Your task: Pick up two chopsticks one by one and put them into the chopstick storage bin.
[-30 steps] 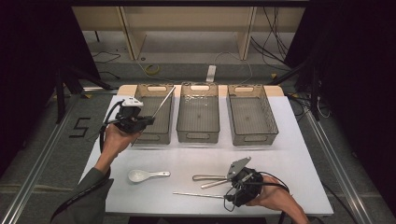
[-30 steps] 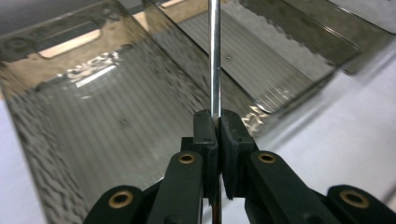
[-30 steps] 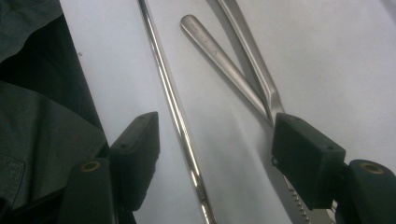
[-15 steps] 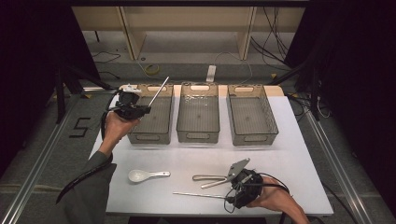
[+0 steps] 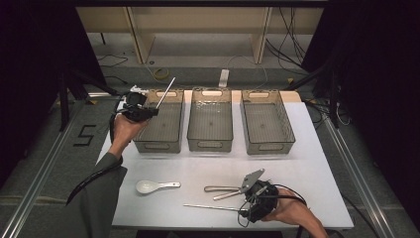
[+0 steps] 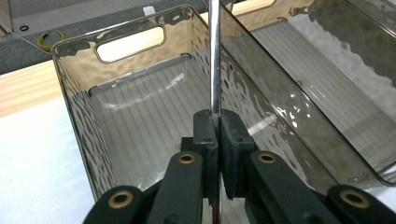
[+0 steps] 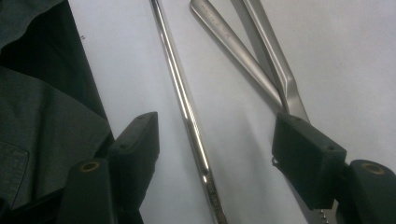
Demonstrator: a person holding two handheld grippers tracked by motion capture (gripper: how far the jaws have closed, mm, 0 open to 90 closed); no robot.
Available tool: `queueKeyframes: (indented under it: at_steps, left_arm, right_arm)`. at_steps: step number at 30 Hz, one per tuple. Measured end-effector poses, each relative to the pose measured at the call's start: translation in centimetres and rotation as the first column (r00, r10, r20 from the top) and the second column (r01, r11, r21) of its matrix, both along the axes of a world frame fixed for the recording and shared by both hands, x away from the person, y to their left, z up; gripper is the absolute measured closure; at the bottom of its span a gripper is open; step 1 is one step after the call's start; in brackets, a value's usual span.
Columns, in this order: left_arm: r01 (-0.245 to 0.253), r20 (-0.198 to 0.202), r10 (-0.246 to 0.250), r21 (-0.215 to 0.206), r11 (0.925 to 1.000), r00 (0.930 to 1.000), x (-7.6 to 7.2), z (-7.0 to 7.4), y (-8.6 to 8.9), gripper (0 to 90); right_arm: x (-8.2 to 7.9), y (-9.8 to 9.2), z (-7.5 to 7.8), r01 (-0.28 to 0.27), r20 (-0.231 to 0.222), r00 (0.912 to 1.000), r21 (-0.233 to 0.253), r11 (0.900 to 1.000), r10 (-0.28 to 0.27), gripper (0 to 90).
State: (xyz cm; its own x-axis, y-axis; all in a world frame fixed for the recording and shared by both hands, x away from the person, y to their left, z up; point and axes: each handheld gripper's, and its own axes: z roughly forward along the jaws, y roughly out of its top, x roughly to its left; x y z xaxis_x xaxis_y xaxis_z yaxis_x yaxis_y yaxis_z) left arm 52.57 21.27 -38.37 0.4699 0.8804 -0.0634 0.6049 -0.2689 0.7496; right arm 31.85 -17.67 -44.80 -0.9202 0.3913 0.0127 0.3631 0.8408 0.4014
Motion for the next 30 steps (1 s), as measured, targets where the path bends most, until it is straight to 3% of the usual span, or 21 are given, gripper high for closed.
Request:
queueKeyframes:
  at_steps: [9,15,21,26,30]
  left_arm:
    - [-0.03,-0.007,0.03,0.003,0.9995,0.9995,0.9,-1.2,0.2,85.4]
    - [-0.042,-0.025,0.043,0.027,0.9987,0.9988,1.2,-2.1,0.0,83.8]
    - [-0.046,-0.019,0.045,-0.012,0.9989,0.9988,0.7,-1.4,-0.2,58.6]
    - [0.021,-0.013,-0.021,-0.052,0.9984,0.9997,-0.8,-0.2,-1.0,42.4]
    - [0.073,0.005,-0.073,-0.073,0.9947,0.9974,-2.7,0.3,-1.6,34.5]
  right_arm:
    - [0.0,-0.1,-0.1,-0.011,0.0,0.9999,-0.004,1.0,0.011,33.0]
    - [0.0,0.0,-0.2,-0.014,-0.001,0.9999,-0.004,1.0,0.014,33.0]
    - [0.0,-0.1,-0.1,-0.008,0.0,1.0,0.0,1.0,0.008,33.0]
    - [0.1,-0.2,0.2,-0.007,0.006,1.0,-0.005,1.0,0.007,33.1]
    - [0.1,-0.1,0.2,0.003,0.002,1.0,-0.02,1.0,-0.003,33.2]
